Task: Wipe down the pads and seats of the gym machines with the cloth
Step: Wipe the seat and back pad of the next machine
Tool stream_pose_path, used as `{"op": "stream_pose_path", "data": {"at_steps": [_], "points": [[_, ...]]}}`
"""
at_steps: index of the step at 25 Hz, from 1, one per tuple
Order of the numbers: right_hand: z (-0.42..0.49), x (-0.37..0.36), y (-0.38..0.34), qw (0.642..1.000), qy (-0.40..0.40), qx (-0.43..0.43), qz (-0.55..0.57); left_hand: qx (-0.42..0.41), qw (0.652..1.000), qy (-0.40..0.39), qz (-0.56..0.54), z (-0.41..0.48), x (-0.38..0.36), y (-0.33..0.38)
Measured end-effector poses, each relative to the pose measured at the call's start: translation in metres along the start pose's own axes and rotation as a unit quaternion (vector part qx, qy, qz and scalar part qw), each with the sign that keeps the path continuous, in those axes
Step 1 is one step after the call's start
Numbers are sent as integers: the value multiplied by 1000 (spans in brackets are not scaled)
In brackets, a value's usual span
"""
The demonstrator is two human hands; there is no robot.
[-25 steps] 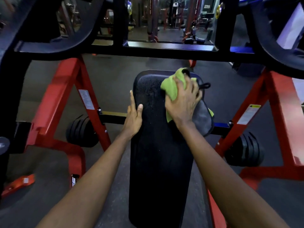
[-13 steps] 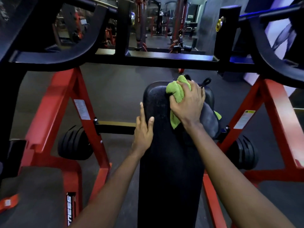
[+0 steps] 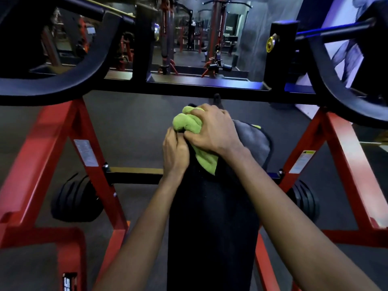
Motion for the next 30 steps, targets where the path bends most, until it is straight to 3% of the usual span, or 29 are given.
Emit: {"op": "stream_pose_path", "data": {"at_steps": [4,9,12,16,19,24,30], "points": [[-39,14,35,995,82,-29,42,-64,997,36,33,-5,1,-1],[-73,36,74,975,147,-156,66,-76,996,42,27,-6,0,-2],[-56,39,77,972,117,-202,39,-70,996,45,19,-6,-1,-5],[-6,19,50,990,14,-132,-42,-41,998,51,-7,-6,2,-9],[-8,17,47,993,21,-114,-29,-10,1000,22,4,-9,2,-22],[-1,18,52,986,10,-168,-21,82,993,-77,-36,-53,13,-76],[1,3,4,999,11,-14,-42,38,995,-90,-9,-59,14,-81]]}}
Point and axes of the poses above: each hand's wrist, its own z-axis towards the middle knuckle, its own x-axis out of the back of the hand, y = z × x, the point moved 6 cm from there along z, towards the middle knuckle, and after that the axes turned 11 degrees about x, right-handed, at the moved point
